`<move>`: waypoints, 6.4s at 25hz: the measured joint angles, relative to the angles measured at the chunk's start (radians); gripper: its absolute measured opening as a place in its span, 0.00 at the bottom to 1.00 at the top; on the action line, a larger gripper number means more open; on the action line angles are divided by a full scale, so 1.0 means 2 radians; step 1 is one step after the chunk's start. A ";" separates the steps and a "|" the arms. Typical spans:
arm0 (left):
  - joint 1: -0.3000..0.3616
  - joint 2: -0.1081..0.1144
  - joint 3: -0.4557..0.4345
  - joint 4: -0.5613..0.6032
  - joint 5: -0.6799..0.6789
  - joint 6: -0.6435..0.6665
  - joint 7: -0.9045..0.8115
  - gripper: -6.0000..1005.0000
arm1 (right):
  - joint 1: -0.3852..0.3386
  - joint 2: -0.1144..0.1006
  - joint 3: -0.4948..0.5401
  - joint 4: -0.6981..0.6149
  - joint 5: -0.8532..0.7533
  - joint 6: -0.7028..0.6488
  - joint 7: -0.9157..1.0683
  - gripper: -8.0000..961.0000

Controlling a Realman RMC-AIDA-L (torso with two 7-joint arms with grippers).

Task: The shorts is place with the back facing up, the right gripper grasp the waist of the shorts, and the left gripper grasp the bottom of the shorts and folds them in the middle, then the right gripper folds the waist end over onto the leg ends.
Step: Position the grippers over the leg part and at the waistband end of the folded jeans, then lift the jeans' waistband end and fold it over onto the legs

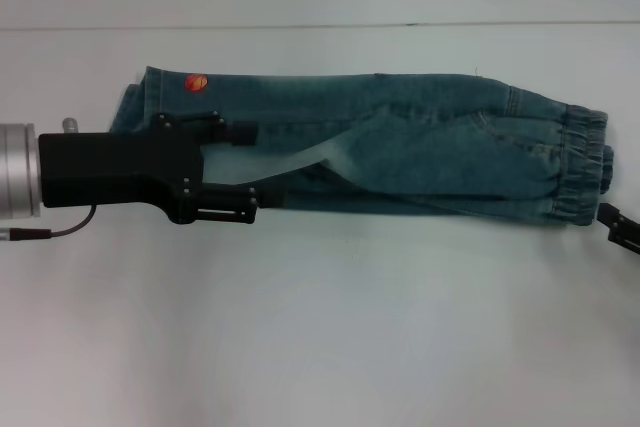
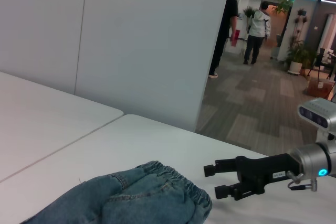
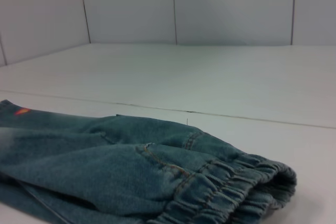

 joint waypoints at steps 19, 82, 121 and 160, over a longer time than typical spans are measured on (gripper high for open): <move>-0.003 0.002 0.000 0.000 0.003 -0.006 -0.012 0.89 | 0.045 -0.001 -0.046 0.031 -0.006 0.065 0.000 0.94; -0.005 -0.004 0.000 0.000 0.006 -0.009 -0.027 0.89 | 0.062 -0.007 -0.069 -0.040 -0.127 0.047 0.073 0.76; -0.082 -0.011 0.296 -0.161 -0.197 -0.381 0.089 0.49 | 0.031 -0.008 -0.059 -0.151 -0.145 -0.071 0.095 0.10; -0.094 -0.011 0.524 -0.298 -0.498 -0.524 0.247 0.01 | 0.068 0.001 -0.070 -0.368 -0.091 -0.242 0.261 0.09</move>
